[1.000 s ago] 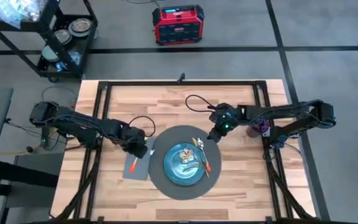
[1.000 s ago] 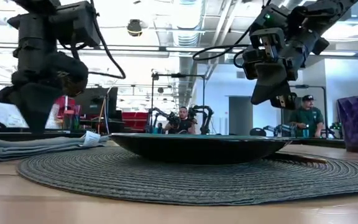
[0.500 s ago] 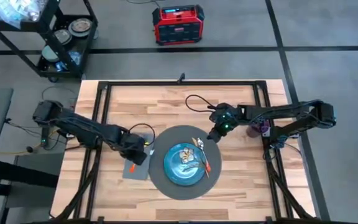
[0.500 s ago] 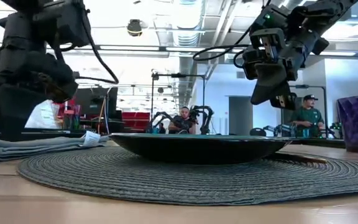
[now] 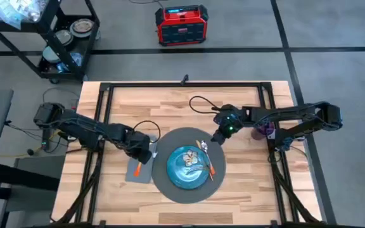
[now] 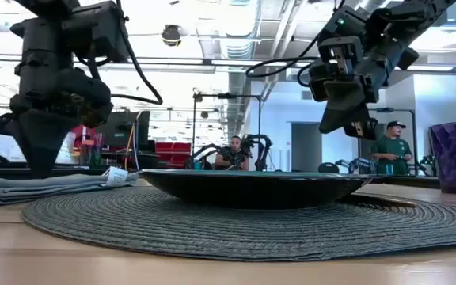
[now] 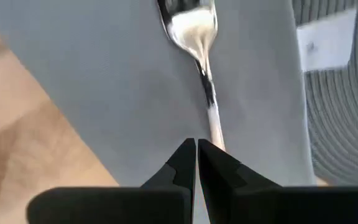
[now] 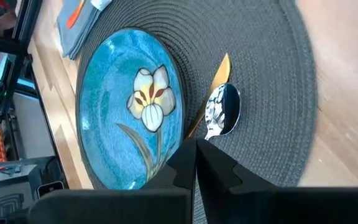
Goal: Set table place
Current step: Adjust the gray table napkin
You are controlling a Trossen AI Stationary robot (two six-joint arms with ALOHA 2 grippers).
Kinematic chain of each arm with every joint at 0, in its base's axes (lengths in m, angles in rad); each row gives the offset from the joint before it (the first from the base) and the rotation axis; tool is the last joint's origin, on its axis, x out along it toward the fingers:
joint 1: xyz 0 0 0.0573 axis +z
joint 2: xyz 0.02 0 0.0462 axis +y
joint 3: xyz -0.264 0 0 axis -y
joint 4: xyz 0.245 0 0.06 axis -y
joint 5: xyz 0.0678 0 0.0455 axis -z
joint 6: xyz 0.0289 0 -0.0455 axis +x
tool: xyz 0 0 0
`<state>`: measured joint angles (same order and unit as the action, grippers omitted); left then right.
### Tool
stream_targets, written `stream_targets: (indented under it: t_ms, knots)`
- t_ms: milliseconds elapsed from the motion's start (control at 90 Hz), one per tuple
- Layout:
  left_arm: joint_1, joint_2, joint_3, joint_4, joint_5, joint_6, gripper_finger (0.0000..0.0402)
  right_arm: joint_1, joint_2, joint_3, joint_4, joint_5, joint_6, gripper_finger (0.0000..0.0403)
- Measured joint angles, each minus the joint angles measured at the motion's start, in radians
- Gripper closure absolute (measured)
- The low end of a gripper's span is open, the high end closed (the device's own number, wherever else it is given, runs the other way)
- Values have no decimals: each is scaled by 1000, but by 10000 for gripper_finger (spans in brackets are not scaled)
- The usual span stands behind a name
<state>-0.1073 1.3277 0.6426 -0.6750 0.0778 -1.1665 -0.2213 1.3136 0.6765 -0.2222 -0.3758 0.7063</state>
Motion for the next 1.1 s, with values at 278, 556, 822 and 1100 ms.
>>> stream_targets:
  t_ms: [278, 556, 822, 1100]
  knots:
    - [119, -14, 1, 134, -135, 71, 402, -20, 0, 0, 0, 3, 0, 403]
    - [235, -6, 2, 257, -115, 176, 402, -24, 0, 0, 0, 4, 0, 403]
    - [286, 86, 2, 350, 4, 254, 402, -25, 0, 0, 22, 4, 8, 403]
    - [276, 55, 40, 205, -49, 263, 402, -25, 0, 0, 20, 4, 20, 403]
